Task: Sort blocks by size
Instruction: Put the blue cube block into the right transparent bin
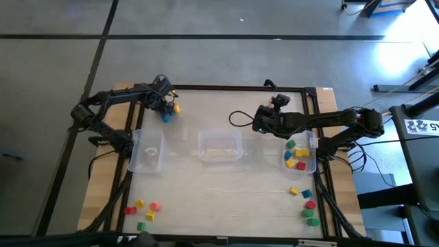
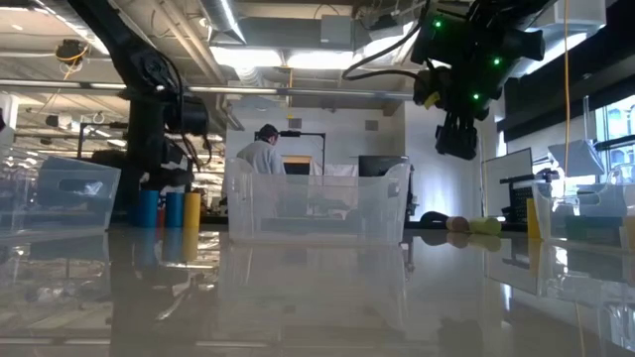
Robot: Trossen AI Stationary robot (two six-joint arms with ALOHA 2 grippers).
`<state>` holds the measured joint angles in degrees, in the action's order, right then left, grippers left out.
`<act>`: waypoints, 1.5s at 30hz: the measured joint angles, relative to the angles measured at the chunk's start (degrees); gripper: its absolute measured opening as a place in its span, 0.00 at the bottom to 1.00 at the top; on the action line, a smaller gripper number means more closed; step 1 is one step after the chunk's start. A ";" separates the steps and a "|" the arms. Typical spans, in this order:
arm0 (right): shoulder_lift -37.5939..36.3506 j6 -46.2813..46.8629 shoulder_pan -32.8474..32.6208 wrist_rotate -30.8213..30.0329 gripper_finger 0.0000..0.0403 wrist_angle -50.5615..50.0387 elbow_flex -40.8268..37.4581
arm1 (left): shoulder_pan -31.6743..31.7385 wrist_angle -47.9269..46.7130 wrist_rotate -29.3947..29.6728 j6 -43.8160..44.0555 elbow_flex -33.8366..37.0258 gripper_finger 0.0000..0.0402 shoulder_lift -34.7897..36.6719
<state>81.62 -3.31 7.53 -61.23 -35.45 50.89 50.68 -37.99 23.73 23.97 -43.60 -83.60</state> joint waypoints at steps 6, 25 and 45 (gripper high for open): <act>0.00 -0.18 0.00 2.65 0.66 -0.06 0.00 | -1.54 -0.93 0.38 -0.64 -0.12 0.34 7.58; -0.02 -9.43 -0.51 20.27 0.66 8.24 0.02 | -17.38 15.66 -21.14 -1.20 -0.25 0.35 28.47; 0.74 -34.77 -12.05 30.88 0.66 52.38 0.09 | -35.27 37.65 -27.60 -2.80 -0.28 0.35 21.84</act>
<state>82.36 -38.08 -4.52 -30.35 16.93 50.98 15.41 -0.34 -3.87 21.17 -43.88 -61.75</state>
